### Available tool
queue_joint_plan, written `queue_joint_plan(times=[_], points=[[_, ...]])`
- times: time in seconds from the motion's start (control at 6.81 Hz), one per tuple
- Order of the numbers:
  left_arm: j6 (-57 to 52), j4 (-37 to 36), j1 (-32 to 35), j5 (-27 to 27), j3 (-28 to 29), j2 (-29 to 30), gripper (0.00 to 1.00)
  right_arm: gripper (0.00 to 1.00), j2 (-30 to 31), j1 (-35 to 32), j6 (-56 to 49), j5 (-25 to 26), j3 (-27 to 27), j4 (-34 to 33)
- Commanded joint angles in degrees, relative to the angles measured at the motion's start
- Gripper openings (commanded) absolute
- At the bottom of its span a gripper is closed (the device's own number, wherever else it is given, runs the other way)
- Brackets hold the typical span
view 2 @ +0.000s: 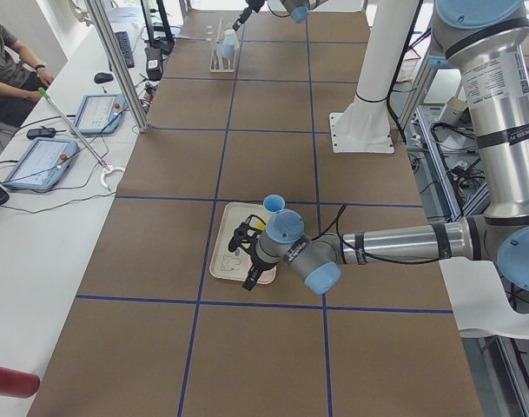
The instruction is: Transfer IKEA cup to right arm and place on rack
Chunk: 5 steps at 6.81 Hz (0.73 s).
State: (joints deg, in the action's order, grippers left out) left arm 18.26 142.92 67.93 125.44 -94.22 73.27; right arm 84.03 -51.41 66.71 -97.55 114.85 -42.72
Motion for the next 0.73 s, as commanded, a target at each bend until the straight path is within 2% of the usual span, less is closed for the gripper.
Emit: queue_joint_plan(times=[0.0, 0.15, 0.44, 0.59], points=[[0.1, 0.0, -1.5, 0.0, 1.0, 0.5, 1.00, 1.00, 0.0, 0.0, 0.0, 0.0, -0.1, 0.1], [0.0, 0.1, -1.7, 0.0, 1.3, 0.6, 0.98, 1.00, 0.0, 0.1, 0.0, 0.0, -0.1, 0.1], [-0.1, 0.1, -3.5, 0.0, 2.2, 1.2, 0.83, 1.00, -0.1, 0.1, 0.1, 0.0, -0.1, 0.1], [0.0, 0.1, -3.8, 0.0, 2.6, 1.3, 0.73, 1.00, -0.1, 0.1, 0.2, 0.0, -0.1, 0.2]])
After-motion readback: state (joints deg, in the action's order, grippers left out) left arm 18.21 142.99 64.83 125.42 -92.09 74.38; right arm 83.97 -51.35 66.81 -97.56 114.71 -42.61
